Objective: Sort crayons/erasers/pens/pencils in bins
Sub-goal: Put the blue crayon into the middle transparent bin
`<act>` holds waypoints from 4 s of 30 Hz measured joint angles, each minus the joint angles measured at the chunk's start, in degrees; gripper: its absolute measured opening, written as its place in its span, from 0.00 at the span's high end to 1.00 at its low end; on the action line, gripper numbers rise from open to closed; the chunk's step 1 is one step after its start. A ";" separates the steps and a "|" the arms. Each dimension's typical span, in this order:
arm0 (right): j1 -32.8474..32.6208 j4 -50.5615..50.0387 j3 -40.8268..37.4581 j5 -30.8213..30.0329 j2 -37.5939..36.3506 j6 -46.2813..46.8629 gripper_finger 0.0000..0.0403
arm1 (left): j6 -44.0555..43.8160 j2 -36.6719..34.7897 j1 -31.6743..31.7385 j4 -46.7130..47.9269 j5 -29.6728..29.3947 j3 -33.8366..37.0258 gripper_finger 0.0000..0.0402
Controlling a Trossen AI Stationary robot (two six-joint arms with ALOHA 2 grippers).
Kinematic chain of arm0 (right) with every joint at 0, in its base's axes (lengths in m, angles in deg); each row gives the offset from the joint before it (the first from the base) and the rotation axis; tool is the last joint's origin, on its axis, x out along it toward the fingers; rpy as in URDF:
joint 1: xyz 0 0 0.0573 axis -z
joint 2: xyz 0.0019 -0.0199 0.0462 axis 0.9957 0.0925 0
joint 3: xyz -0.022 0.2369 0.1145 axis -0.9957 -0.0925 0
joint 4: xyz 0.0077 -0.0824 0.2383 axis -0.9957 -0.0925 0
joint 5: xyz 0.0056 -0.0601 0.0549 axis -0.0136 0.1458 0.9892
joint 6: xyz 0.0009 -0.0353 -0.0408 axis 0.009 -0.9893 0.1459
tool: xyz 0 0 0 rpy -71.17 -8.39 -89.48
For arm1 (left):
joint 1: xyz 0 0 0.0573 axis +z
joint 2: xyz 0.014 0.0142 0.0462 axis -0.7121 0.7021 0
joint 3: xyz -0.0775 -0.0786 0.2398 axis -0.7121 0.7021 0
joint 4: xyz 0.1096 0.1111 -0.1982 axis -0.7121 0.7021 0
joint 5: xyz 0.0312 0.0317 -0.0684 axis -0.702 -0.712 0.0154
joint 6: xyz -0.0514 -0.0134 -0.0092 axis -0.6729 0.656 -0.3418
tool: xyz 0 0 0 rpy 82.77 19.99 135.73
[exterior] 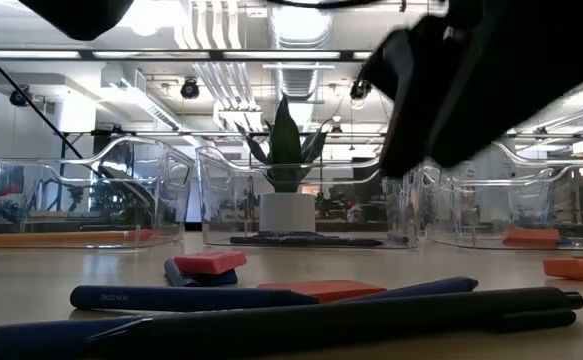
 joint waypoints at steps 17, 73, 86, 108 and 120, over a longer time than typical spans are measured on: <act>0.26 0.02 0.21 0.60 7.55 1.44 0.65 | -0.02 0.00 0.00 0.13 -0.05 -0.01 0.56; 1.38 -4.24 -0.96 3.71 -3.63 4.98 0.67 | 0.44 -0.02 0.02 0.66 -0.03 -0.07 0.56; 0.66 -3.32 -0.85 4.10 2.53 6.39 0.68 | 0.35 -0.02 0.02 0.63 -0.01 -0.07 0.56; 0.30 -3.38 -0.65 4.03 5.95 8.55 0.84 | 0.31 -0.02 0.00 0.63 -0.01 -0.07 0.56; 0.23 -4.15 -0.29 4.61 5.20 4.44 0.96 | 0.31 -0.02 0.00 0.61 -0.01 -0.07 0.56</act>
